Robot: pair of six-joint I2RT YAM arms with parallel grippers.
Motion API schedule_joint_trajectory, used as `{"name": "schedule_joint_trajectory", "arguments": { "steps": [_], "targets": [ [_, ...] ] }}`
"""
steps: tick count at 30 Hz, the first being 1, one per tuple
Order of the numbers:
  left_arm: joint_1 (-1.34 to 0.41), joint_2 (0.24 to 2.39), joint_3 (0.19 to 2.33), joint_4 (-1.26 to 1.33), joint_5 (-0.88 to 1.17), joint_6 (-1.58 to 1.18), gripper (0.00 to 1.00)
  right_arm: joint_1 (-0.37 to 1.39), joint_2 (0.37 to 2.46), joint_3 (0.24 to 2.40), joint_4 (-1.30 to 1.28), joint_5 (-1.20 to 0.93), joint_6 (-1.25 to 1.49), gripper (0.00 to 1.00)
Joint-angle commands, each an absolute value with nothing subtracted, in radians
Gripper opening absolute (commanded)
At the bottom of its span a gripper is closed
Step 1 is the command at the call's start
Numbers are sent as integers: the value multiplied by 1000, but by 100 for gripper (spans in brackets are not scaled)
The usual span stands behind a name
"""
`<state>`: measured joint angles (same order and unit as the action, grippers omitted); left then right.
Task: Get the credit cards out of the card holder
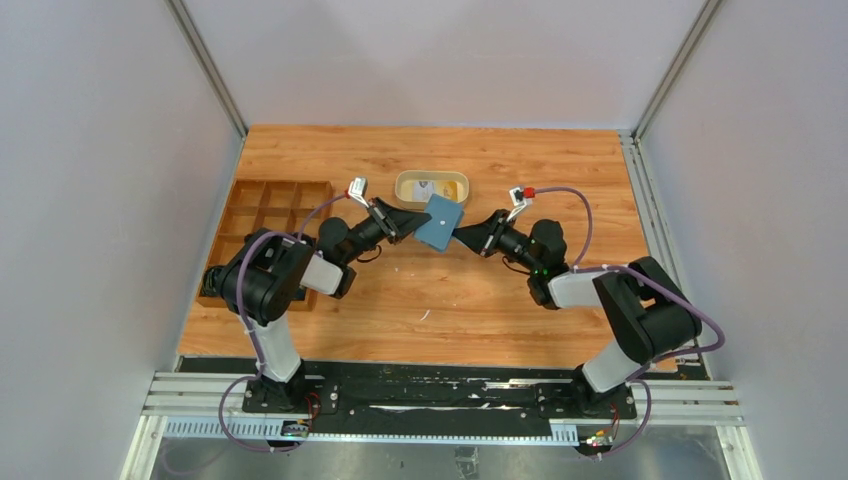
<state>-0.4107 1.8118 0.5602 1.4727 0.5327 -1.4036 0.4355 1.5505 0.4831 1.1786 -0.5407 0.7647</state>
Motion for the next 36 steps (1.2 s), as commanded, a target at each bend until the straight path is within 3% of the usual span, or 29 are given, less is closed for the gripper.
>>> {"name": "schedule_joint_trajectory", "arguments": {
  "steps": [1,2,5,6,8,9,10,12,18,22,28,36],
  "targets": [
    [-413,1814,558,1538,553,-1416,0,423,1594,483,1295,-574,817,8],
    [-413,1813,559,1537,554,-1416,0,423,1600,483,1305,-576,824,2],
    [-413,1811,567,1537,572,-1416,0,416,1607,474,1345,-585,845,0],
    [-413,1814,569,1538,577,-1414,10,410,1604,468,1358,-587,852,0],
    [-410,1812,568,1535,585,-1404,39,389,1585,454,1355,-594,864,0],
    [-409,1812,566,1531,591,-1397,76,375,1564,454,1320,-609,864,0],
    [-406,1812,566,1529,600,-1390,97,363,1539,454,1275,-624,859,0],
    [-402,1812,565,1524,620,-1378,100,341,1464,453,1148,-646,821,0],
    [-403,1781,554,1438,643,-1296,100,337,1240,629,383,-602,571,0],
    [-423,1677,563,1160,627,-1119,100,337,1221,752,57,-550,488,0],
    [-527,1411,654,461,355,-683,100,337,1293,896,-238,-490,438,0],
    [-554,1434,660,390,313,-657,100,340,1353,917,-351,-437,429,0]
  ]
}}
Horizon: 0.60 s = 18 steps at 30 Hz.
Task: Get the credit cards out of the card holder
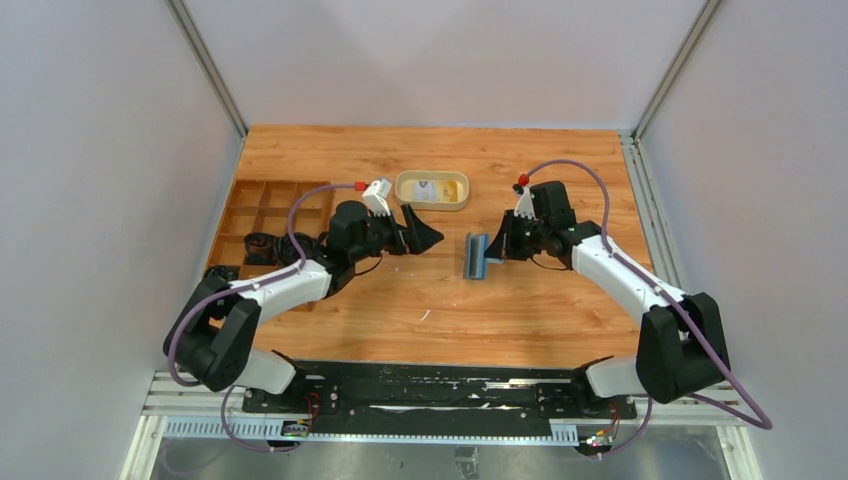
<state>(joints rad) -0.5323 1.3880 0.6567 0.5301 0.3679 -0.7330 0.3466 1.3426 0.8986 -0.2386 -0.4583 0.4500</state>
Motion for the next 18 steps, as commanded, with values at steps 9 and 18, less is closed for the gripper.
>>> {"name": "schedule_joint_trajectory", "arguments": {
  "steps": [9,18],
  "targets": [
    [-647,1562,713,393,295,-652,98,347,1379,903,-366,-425,416,0],
    [-654,1623,722,548,367,-746,97,351,1410,873,-335,-443,411,0]
  ]
}}
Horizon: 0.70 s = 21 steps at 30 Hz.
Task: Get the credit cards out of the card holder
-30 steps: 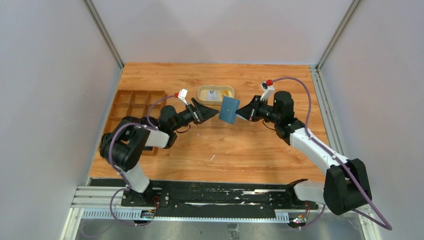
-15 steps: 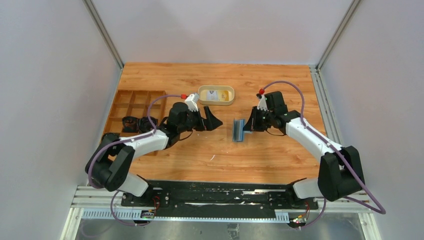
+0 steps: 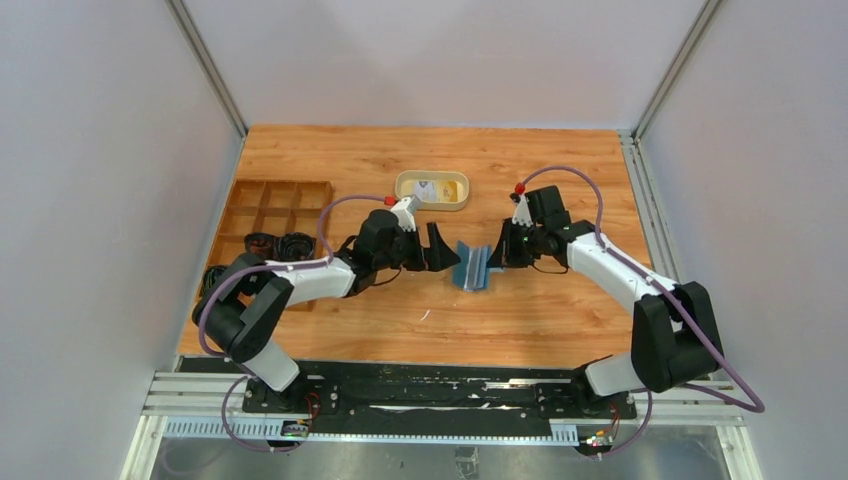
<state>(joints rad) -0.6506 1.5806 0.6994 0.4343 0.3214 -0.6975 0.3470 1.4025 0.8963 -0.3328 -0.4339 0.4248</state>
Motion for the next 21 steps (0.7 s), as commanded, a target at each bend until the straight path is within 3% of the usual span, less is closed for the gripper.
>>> {"name": "schedule_joint_trajectory", "arguments": {
  "steps": [1,11,13,18,21],
  "targets": [
    [-654,1644,724,579,388,-773,96,351,1410,871,-329,-448,411,0],
    [-653,1780,720,745,446,-861,80,351,1410,859,-321,-457,394,0],
    [-653,1767,723,717,439,-846,73,351,1411,859,-321,-459,391,0],
    [-654,1741,735,644,420,-800,45,350,1410,861,-321,-463,382,0],
    [-653,1742,741,632,430,-792,35,348,1412,859,-321,-465,375,0]
  ]
}}
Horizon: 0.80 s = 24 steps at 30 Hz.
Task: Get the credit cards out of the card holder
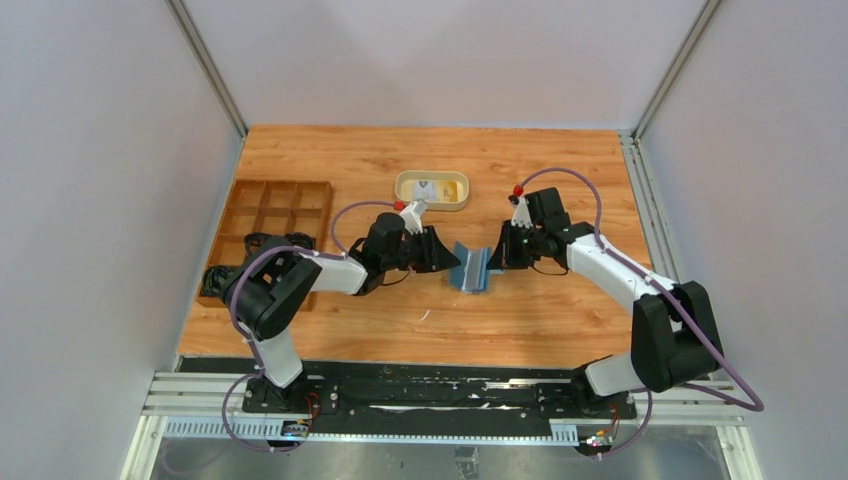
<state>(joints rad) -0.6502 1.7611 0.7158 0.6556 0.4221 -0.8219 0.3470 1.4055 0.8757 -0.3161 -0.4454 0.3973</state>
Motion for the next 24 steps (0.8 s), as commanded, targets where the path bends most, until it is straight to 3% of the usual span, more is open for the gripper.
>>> {"name": "schedule_joint_trajectory", "arguments": {
  "steps": [1,4,7,24],
  "targets": [
    [-653,1745,743,632,436,-791,33,347,1415,858,-321,-467,374,0],
    [-653,1753,744,632,450,-788,24,347,1422,857,-321,-471,369,0],
    [-654,1758,738,632,456,-785,0,340,1420,859,-321,-473,361,0],
    [-650,1714,628,601,359,-747,0,273,1433,881,-341,-486,339,0]
  ]
}}
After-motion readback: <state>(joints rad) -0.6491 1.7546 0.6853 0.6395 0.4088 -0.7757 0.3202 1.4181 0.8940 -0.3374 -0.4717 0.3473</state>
